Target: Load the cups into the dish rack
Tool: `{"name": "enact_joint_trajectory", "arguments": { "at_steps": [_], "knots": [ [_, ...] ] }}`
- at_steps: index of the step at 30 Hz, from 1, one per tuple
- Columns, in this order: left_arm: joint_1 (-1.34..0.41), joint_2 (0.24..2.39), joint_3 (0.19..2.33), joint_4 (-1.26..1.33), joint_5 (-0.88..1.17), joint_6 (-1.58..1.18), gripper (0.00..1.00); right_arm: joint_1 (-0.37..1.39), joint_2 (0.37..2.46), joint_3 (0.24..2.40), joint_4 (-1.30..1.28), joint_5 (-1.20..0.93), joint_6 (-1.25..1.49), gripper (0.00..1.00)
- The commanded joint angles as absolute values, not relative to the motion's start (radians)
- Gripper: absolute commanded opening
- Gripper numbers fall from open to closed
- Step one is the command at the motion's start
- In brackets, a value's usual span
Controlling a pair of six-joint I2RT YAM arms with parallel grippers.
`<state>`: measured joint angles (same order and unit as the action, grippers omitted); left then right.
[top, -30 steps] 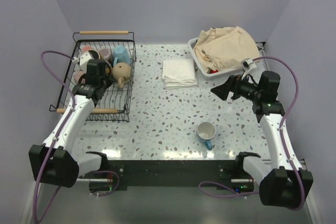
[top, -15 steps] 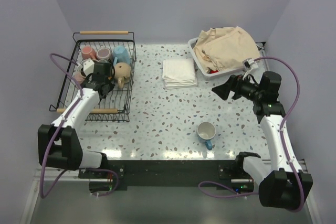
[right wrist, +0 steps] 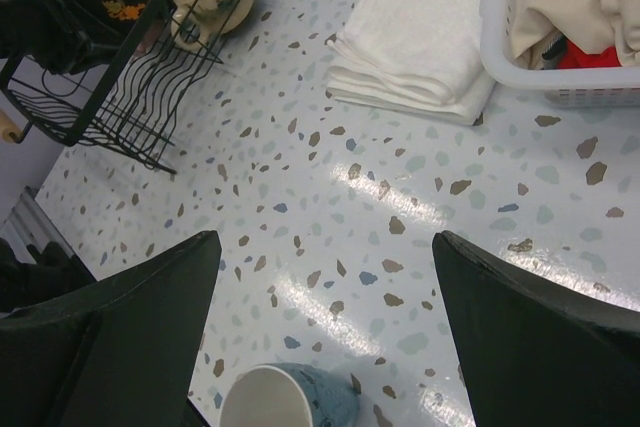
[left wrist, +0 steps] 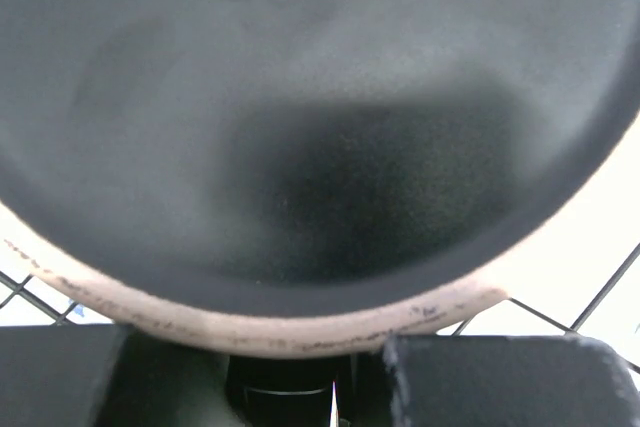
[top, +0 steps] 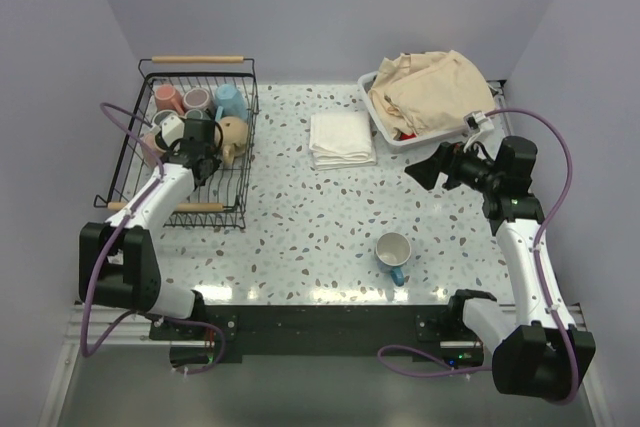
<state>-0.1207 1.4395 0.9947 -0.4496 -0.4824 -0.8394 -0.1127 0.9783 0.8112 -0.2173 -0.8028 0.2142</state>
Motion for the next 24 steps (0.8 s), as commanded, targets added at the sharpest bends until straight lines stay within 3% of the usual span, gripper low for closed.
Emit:
{"name": "enact_joint_trajectory", "arguments": {
  "at_steps": [1,24],
  "knots": [
    [-0.107,1.485,0.999,-0.331,-0.509,-0.856,0.0,-0.118,0.953,0.822,-0.195,-0.799,0.192,0.92],
    [-0.11,1.367,0.959,-0.373,-0.496,-0.787,0.0,-0.12,0.954,0.824,-0.19,-0.808,0.199,0.92]
  ]
}}
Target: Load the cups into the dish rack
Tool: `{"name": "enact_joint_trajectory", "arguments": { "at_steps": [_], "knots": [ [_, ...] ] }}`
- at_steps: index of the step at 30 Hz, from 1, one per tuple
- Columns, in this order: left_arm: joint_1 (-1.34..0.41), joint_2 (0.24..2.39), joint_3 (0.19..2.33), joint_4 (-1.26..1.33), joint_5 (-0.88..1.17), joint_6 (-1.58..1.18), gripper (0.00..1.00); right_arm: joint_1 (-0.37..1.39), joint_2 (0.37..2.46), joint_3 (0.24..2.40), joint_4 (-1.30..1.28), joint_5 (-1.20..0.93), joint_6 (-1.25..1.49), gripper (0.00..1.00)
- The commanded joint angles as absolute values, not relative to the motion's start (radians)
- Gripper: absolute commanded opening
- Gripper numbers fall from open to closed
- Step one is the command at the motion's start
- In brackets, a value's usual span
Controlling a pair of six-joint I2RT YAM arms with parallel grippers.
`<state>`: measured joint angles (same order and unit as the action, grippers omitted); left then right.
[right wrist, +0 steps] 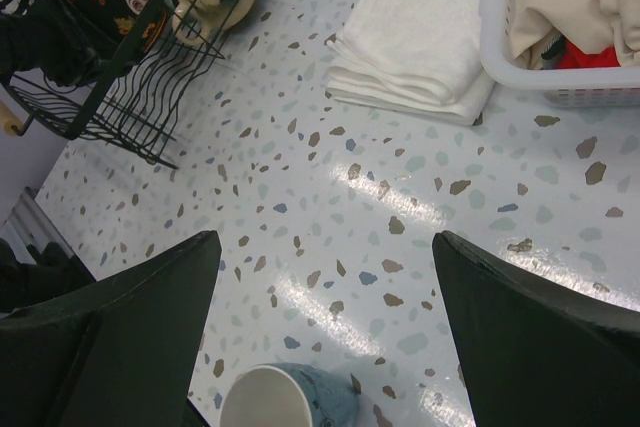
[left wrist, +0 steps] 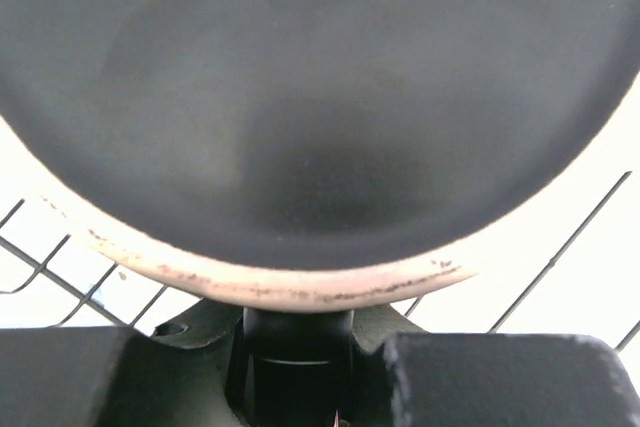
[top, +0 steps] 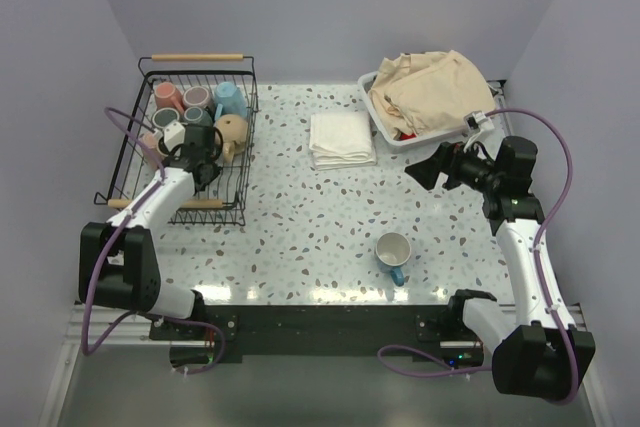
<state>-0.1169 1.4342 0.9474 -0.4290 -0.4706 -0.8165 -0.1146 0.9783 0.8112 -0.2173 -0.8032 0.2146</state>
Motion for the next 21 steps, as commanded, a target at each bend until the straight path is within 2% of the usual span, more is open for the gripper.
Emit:
{"name": "enact_joint_trajectory", "arguments": {
  "at_steps": [1,8,12,19,21],
  "knots": [
    [-0.11,1.361,0.959,-0.374,-0.494,-0.787,0.0,-0.12,0.953,0.822,-0.19,-0.808,0.199,0.92],
    [-0.109,1.376,0.93,-0.373,-0.5,-0.796,0.01,-0.12,0.948,0.822,-0.192,-0.805,0.199,0.92],
    [-0.11,1.405,0.914,-0.361,-0.496,-0.805,0.2,-0.121,0.95,0.824,-0.19,-0.804,0.199,0.92],
    [-0.11,1.407,0.925,-0.356,-0.488,-0.799,0.41,-0.123,0.95,0.822,-0.195,-0.802,0.198,0.92],
    [-0.109,1.387,0.931,-0.359,-0.483,-0.795,0.51,-0.124,0.948,0.822,-0.193,-0.802,0.195,0.92]
  ]
}}
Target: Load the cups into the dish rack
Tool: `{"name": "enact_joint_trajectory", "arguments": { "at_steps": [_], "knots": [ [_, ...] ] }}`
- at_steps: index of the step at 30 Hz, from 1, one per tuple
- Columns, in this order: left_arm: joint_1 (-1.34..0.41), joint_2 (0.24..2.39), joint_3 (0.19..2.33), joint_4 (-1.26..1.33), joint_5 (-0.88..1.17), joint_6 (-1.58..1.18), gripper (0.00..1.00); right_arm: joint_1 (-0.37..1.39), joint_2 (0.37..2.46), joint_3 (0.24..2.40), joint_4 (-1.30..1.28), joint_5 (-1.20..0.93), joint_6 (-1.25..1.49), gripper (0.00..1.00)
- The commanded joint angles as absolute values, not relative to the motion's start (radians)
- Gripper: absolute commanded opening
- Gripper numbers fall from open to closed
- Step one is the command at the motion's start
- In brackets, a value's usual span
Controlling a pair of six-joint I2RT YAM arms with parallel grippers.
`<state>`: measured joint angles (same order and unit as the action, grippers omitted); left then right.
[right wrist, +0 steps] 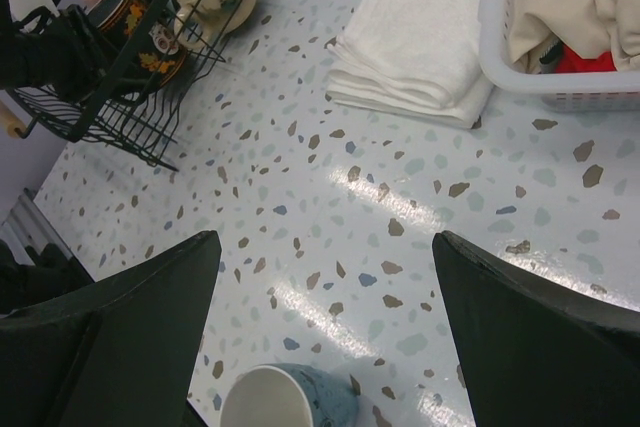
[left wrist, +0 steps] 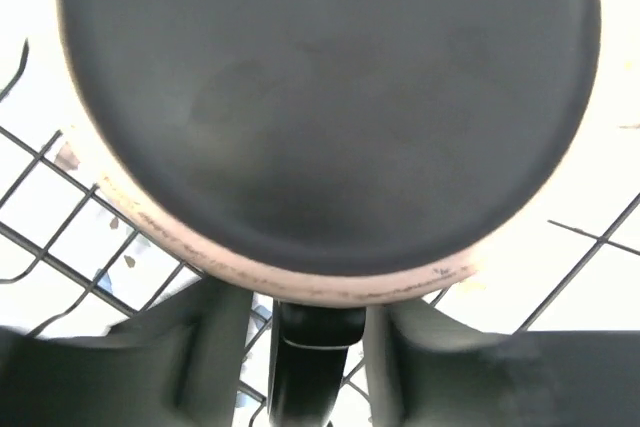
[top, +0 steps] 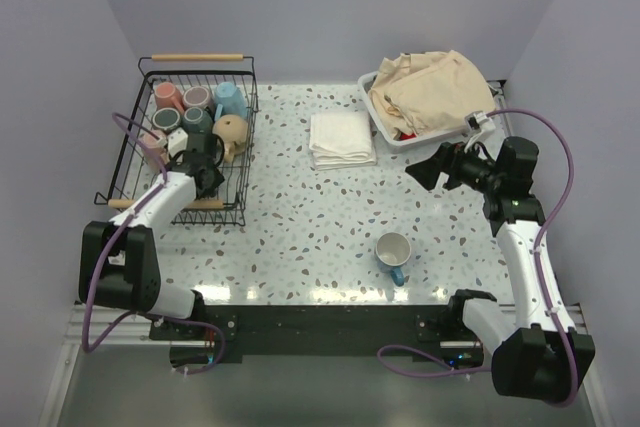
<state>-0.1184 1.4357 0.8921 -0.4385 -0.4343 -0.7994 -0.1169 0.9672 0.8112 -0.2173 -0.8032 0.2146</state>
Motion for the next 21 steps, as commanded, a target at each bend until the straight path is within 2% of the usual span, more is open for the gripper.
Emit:
{"name": "enact_joint_trajectory", "arguments": {
  "at_steps": [1,3,7,11,15,18,21],
  "knots": [
    [-0.11,1.378,0.934,-0.368,-0.482,-0.789,0.55,-0.123,0.948,0.822,-0.195,-0.802,0.195,0.92],
    [-0.109,1.35,0.945,-0.377,-0.476,-0.781,0.64,-0.124,0.951,0.824,-0.195,-0.804,0.192,0.92],
    [-0.109,1.29,0.959,-0.405,-0.456,-0.75,0.76,-0.124,0.956,0.83,-0.212,-0.822,0.17,0.93],
    [-0.109,1.215,0.971,-0.425,-0.398,-0.709,0.8,-0.126,0.963,0.847,-0.262,-0.906,0.074,0.94],
    [-0.109,1.094,0.963,-0.422,-0.312,-0.634,0.87,-0.124,0.968,0.868,-0.356,-1.014,-0.138,0.95],
    [-0.109,1.001,0.943,-0.407,-0.215,-0.557,0.93,-0.12,1.027,0.922,-0.51,-1.045,-0.325,0.95],
    [-0.109,0.909,0.925,-0.39,-0.086,-0.474,0.96,-0.092,1.156,1.05,-0.869,-1.045,-0.665,0.95]
  ]
}}
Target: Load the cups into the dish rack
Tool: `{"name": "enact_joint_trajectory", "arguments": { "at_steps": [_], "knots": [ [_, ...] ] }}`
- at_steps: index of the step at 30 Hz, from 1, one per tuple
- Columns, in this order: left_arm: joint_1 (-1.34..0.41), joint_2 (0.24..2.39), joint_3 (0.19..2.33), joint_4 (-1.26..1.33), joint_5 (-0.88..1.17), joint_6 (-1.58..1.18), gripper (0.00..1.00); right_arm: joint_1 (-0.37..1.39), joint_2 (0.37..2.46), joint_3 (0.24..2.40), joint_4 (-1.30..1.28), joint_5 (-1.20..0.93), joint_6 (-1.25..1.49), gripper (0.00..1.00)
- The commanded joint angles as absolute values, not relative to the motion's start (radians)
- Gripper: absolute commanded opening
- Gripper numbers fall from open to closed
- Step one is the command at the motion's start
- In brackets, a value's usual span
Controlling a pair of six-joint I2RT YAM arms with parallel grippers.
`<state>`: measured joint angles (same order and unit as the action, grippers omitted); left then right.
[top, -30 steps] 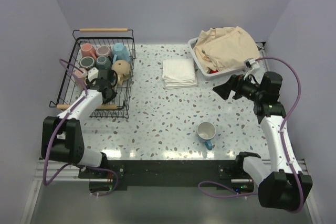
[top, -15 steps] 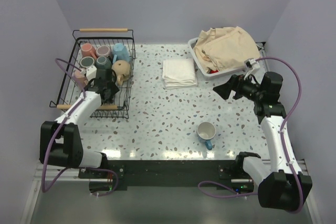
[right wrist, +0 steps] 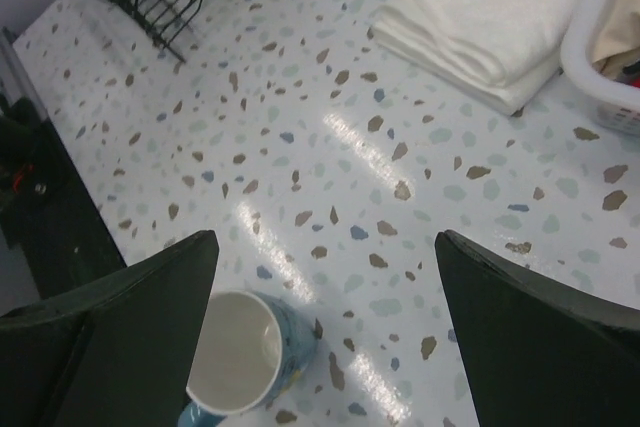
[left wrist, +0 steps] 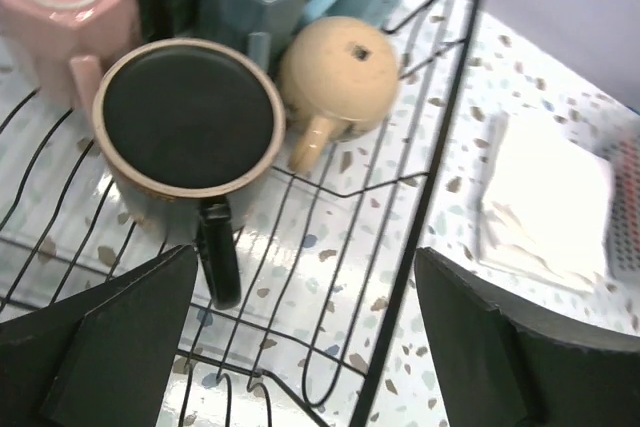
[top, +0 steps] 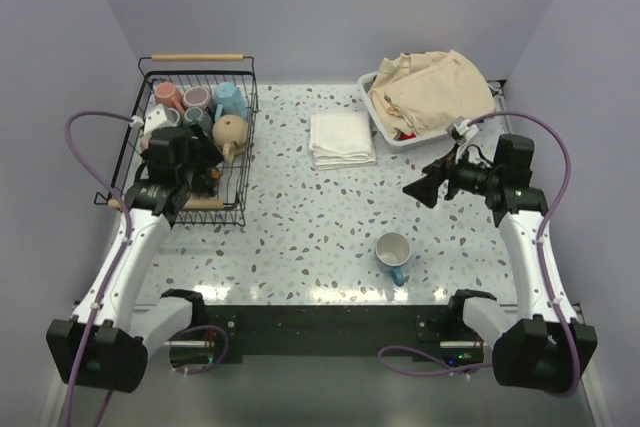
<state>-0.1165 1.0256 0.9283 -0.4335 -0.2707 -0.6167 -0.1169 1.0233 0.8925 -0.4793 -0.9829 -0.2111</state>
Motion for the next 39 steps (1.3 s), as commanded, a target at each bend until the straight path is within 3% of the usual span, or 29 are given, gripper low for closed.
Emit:
{"name": "enact_joint_trajectory", "arguments": {
  "at_steps": [1,4,10,17,20,25,28,29,31,32,34,39],
  "knots": [
    [-0.109,0.888,0.92,-0.385,-0.048,-0.442,0.96,-0.051,1.187,1.086,-1.054,-0.991,-0.748,0.95],
    [-0.109,0.813,0.896,-0.385,0.108,-0.434,0.98,0.072,1.276,1.175,-1.231,-0.825,-0.933,0.97],
    [-0.109,0.706,0.832,-0.336,0.476,-0.508,1.0,0.215,1.244,1.12,-1.154,-0.603,-0.9,0.98],
    [-0.109,0.627,0.79,-0.284,0.639,-0.586,1.0,0.416,1.25,1.06,-1.089,-0.393,-0.885,0.96],
    [-0.109,0.598,0.764,-0.268,0.658,-0.614,1.0,0.465,1.29,1.069,-1.074,-0.335,-0.861,0.9],
    [-0.109,0.548,0.727,-0.25,0.675,-0.656,1.0,0.572,1.356,1.033,-0.994,-0.183,-0.807,0.74],
    [-0.109,0.525,0.713,-0.23,0.692,-0.689,1.0,0.627,1.384,1.008,-0.937,-0.106,-0.775,0.6],
    [-0.109,0.516,0.712,-0.223,0.705,-0.698,1.0,0.64,1.391,1.006,-0.931,-0.094,-0.761,0.48],
    [-0.109,0.511,0.709,-0.201,0.724,-0.727,1.0,0.664,1.407,1.011,-0.923,-0.086,-0.75,0.35],
    [-0.109,0.508,0.709,-0.19,0.729,-0.739,1.0,0.67,1.408,1.012,-0.925,-0.087,-0.739,0.2],
    [-0.109,0.508,0.701,-0.147,0.753,-0.787,1.0,0.68,1.399,1.031,-0.939,-0.101,-0.735,0.0],
    [-0.109,0.514,0.681,0.024,0.804,-0.911,1.0,0.677,1.341,1.123,-1.018,-0.169,-0.721,0.0]
  ]
}}
